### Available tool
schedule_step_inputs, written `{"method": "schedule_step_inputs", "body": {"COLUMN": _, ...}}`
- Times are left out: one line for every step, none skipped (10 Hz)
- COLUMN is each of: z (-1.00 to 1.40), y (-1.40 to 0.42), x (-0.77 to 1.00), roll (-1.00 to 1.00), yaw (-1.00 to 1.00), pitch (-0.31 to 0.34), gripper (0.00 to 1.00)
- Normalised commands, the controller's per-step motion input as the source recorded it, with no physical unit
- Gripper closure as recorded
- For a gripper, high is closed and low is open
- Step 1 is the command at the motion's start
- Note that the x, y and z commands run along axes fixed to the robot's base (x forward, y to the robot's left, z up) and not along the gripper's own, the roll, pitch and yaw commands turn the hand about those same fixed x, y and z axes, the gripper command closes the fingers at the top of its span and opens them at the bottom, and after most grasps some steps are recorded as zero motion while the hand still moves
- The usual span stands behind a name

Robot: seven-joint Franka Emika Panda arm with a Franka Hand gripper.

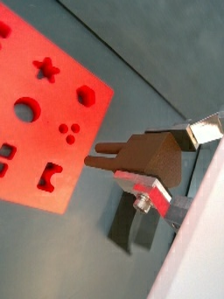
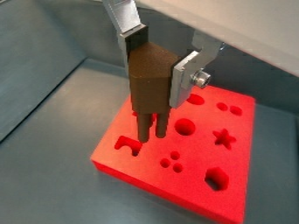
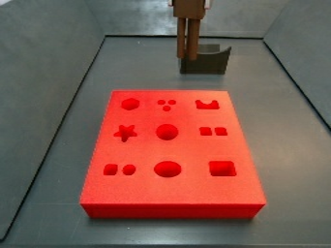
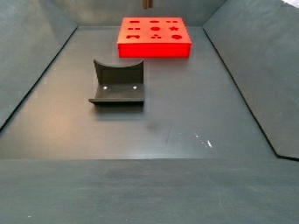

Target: Insert the 3 prong object.

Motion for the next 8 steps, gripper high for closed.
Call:
{"method": "schedule_step_inputs", "body": {"z": -0.03, "y": 0.0, "x": 0.0, "roll": 0.09, "yaw": -1.0, "pitch": -0.021, "gripper": 1.0}}
{"method": "schedule_step_inputs", "body": {"z": -0.04, "y": 0.0, "x": 0.0, "roll": 0.09, "yaw": -1.0, "pitch": -0.016, "gripper": 1.0}}
{"method": "schedule_step_inputs", "body": {"z": -0.05, "y": 0.0, "x": 0.01, "roll": 0.12, "yaw": -0.94, "pitch": 0.0, "gripper": 1.0}}
{"method": "schedule_step_inputs", "body": {"z": 0.0, "y": 0.0, "x": 0.13, "roll": 0.21, "yaw": -0.75, "pitch": 0.0, "gripper": 1.0}}
{"method": "schedule_step_inputs", "body": {"z": -0.01, "y": 0.0, "x": 0.27, "roll": 0.33, "yaw": -0.53, "pitch": 0.047, "gripper": 1.0}}
{"method": "schedule_step_inputs", "body": {"z": -0.04, "y": 0.0, "x": 0.26, "roll": 0.34, "yaw": -0.55, "pitch": 0.037, "gripper": 1.0}}
{"method": "schedule_step_inputs", "body": {"z": -0.03, "y": 0.0, "x": 0.2, "roll": 0.33, "yaw": -0.61, "pitch": 0.02, "gripper": 1.0}}
{"method": "schedule_step_inputs", "body": {"z": 0.0, "y": 0.0, "x": 0.01, "roll": 0.28, "yaw": -0.79, "pitch": 0.0, "gripper": 1.0}}
